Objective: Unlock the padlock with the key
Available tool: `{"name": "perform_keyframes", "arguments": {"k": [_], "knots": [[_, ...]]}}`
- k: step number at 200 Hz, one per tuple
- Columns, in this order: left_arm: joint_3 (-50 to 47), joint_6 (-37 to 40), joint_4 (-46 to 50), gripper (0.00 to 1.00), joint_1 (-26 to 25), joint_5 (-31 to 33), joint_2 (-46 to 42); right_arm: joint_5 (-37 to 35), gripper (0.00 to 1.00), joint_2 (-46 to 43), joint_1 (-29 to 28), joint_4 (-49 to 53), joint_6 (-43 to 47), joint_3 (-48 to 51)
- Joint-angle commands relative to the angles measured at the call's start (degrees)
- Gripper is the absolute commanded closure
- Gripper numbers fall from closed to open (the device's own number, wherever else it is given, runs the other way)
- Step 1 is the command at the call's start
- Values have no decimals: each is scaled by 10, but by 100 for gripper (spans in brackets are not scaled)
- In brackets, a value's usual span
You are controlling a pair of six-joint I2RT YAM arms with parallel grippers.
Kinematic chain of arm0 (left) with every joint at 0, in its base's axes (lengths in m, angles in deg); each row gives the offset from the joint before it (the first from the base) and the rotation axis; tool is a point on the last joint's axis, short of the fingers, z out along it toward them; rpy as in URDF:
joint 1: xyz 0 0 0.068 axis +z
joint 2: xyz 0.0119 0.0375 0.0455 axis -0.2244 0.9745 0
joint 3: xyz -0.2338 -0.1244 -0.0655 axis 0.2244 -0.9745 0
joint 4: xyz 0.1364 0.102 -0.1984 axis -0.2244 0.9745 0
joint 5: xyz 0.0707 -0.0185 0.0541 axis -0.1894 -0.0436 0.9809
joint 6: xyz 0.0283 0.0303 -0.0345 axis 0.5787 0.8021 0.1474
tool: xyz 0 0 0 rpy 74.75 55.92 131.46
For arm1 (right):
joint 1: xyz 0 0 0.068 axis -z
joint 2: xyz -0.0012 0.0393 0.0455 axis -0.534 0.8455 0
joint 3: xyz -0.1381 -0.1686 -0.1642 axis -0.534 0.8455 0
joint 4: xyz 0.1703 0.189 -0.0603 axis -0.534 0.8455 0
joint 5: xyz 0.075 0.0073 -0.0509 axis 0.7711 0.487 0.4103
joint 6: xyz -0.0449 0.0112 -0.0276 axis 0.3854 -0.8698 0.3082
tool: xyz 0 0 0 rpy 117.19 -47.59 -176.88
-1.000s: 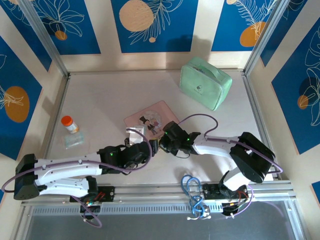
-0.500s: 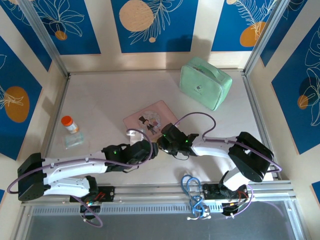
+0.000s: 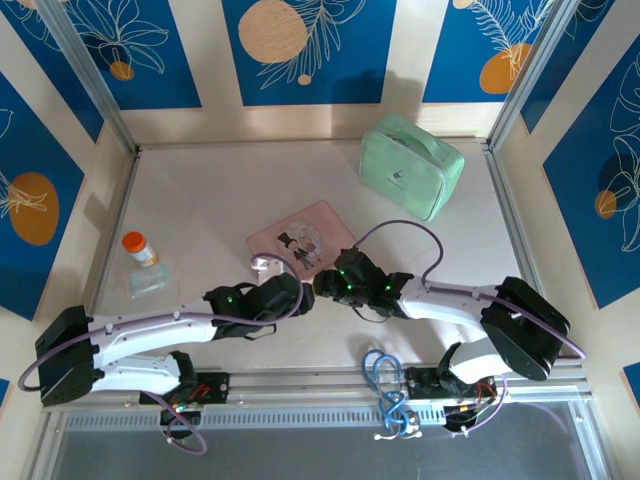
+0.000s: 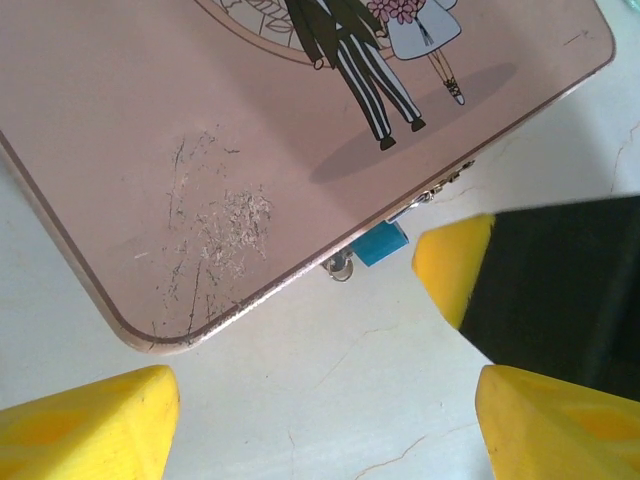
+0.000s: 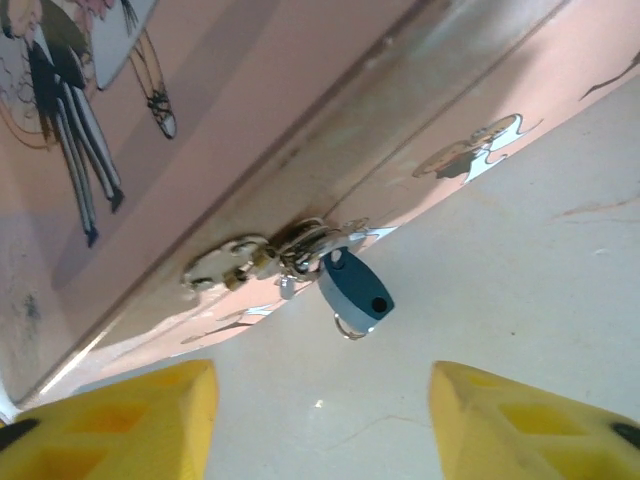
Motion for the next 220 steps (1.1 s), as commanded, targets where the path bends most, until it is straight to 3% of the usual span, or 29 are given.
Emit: {"name": "perform_keyframes", "arguments": {"k": [1,17,42,96,139,157,220], "knots": [[-6,-2,-17,22,18,-21,6,-2,49,9,-1,-47,54,14],[-7,4,-17,22,28,-30,8,-36,51,14,-18,-68,79,24],[-10,9,-17,23,39,-35,6,-86,50,0,-46,-200,120,96],[-39,-28,-61,20,41,-92,7,19,54,-58,6,-270,124,174],[-26,-48,-96,14,45,-92,31,-17,38,-161,15,-272,109,246],[-1,-54,-81,15,45,-96,43,-15,38,-181,34,-284,109,264],[-25,-111,-98,15,31,-116,5,64,49,-75,78,-378,124,249]]}}
